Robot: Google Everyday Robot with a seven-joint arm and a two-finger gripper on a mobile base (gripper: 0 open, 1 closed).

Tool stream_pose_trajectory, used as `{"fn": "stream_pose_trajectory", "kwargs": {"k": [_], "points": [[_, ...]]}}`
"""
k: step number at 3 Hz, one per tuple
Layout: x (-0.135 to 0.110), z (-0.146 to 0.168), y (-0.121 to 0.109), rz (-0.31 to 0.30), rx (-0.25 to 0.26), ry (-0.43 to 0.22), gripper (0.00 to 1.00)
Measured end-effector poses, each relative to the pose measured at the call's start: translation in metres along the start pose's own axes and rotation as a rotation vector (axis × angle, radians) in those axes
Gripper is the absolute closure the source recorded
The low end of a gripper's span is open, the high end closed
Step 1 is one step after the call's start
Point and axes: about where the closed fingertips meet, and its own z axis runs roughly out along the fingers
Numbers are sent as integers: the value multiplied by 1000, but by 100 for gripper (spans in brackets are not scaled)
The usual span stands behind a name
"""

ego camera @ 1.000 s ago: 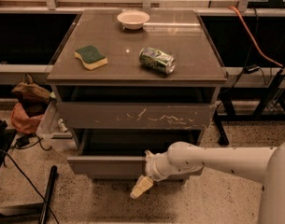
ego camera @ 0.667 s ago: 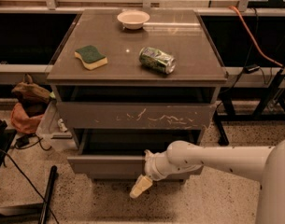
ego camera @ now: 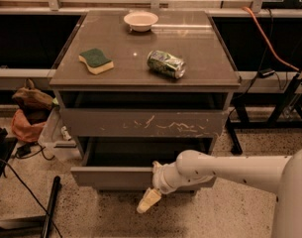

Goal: Open middle drawer

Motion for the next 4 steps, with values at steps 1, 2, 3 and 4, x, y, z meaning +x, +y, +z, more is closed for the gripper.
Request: {"fn": "stream_pose_trajectory", "kwargs": {"k": [1,2,3,4], "points": [[-2,-2,0,0,0,0,0],[-1,-5,14,14,-13,-10,0],[-6,0,12,2,-21,-13,0],[-10,15,16,-6,-76,-8,0]]}}
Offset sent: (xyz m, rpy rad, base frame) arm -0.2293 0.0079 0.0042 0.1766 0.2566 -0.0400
